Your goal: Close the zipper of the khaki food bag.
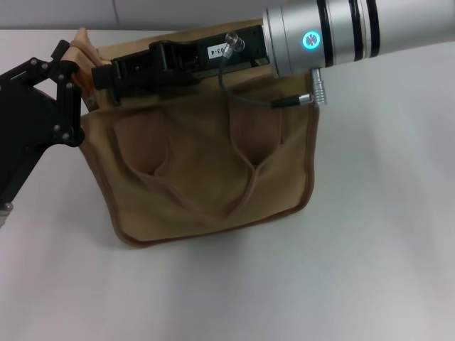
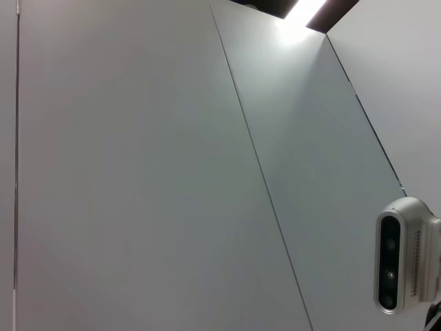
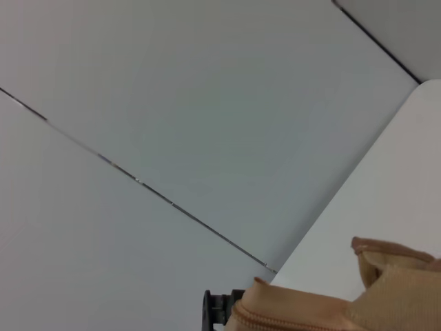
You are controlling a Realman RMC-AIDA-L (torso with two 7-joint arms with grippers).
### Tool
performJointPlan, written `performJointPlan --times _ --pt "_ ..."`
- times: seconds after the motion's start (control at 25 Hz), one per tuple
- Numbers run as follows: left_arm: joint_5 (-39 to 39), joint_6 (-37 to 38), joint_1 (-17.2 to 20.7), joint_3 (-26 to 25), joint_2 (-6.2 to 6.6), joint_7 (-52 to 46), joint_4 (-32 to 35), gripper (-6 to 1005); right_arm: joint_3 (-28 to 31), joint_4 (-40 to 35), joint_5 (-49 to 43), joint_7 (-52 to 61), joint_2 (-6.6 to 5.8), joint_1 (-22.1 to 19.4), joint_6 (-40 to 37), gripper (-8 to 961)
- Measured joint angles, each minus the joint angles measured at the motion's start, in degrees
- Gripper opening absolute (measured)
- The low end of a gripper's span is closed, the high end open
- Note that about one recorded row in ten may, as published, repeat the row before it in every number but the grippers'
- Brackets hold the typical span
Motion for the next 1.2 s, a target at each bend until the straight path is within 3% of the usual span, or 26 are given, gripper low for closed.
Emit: performJointPlan --times 0.4,0.52,0.96,1.2 --pt "-0.1 0.0 -0.8 0.0 0.00 0.0 0.0 15 -1.7 -0.3 -0.1 -0.3 0.00 0.2 2.4 479" --pt "-0.1 -0.2 -1.1 0.0 0.00 0.0 0.0 15 -1.7 -0.5 -0.1 -0.2 0.00 0.4 2.2 379" --pt "0.0 -0.2 -1.2 0.0 -0.01 -0.2 0.0 15 -3.1 -0.7 -0.2 -0.3 -0.01 0.8 2.6 386" --pt "-0.1 -0.1 -0.9 -0.1 -0.01 -0.4 0.0 15 -3.3 -1.5 0.0 -1.9 -0.01 0.2 2.4 238"
